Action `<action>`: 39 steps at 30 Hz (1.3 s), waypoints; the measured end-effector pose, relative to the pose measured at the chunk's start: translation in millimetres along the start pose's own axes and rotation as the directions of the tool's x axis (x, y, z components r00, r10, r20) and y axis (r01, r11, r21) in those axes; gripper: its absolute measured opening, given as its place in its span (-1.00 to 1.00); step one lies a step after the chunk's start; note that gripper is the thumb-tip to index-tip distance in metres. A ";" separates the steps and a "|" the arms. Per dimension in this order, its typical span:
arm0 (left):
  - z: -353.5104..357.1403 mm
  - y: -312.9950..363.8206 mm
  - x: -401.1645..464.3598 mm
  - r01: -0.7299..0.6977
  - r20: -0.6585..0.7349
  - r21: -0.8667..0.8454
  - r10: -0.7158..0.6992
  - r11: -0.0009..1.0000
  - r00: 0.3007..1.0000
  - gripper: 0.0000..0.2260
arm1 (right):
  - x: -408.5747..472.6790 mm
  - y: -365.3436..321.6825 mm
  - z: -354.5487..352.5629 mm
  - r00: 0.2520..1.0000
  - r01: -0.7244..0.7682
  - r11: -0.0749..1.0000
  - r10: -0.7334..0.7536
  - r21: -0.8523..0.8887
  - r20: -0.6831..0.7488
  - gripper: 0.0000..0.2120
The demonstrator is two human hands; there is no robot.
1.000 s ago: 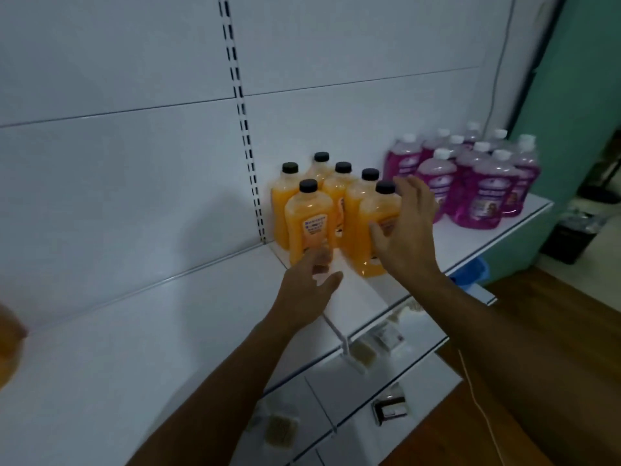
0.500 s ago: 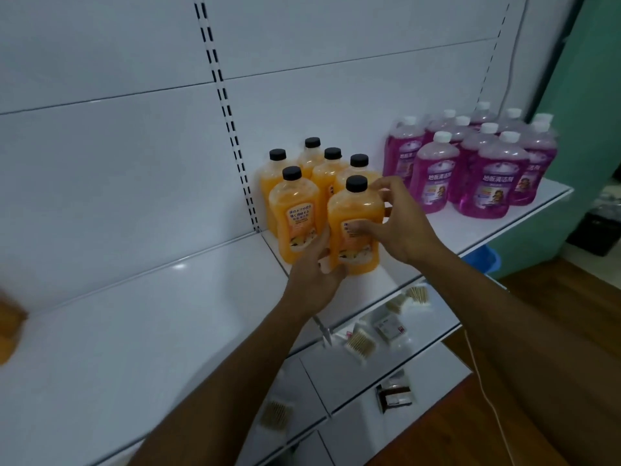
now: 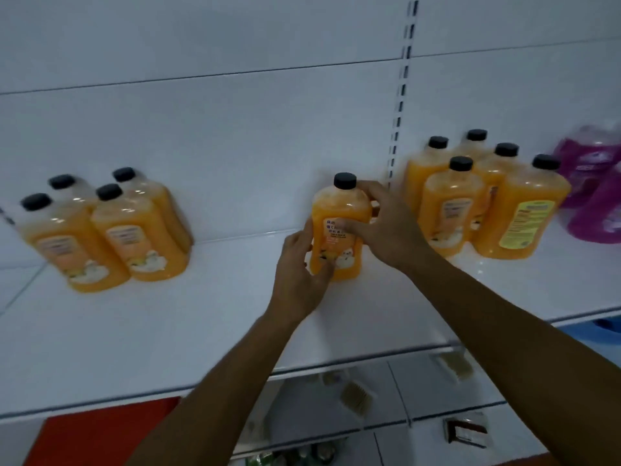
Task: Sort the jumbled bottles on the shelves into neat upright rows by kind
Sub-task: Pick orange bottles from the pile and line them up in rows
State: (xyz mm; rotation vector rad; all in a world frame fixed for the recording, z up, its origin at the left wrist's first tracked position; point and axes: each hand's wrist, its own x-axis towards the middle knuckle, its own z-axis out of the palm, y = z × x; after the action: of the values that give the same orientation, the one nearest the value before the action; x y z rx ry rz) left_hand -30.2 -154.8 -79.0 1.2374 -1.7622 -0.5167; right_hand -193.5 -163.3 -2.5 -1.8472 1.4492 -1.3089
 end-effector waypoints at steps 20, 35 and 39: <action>-143.9 -92.8 0.6 0.182 -0.149 -0.012 -0.182 0.983 0.972 -0.30 | 88.5 -69.0 222.6 0.973 0.190 0.982 -0.187 -0.011 0.134 -0.42; -139.2 -95.0 1.3 0.247 -0.132 0.088 -0.235 0.965 0.963 -0.45 | 86.9 -63.5 224.4 0.943 0.308 0.901 -0.245 -0.306 0.227 -0.29; -105.6 -80.1 12.7 0.323 -0.035 0.068 -0.322 0.944 0.946 -0.49 | 75.8 -37.1 182.9 0.970 0.213 0.942 -0.172 -0.261 0.173 -0.25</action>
State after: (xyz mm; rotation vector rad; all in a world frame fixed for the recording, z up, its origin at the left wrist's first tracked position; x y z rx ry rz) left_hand 99.8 -183.5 -79.0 1.5904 -1.5766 -0.6261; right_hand -16.0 -256.0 -24.7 -2.2682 1.4625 -1.0668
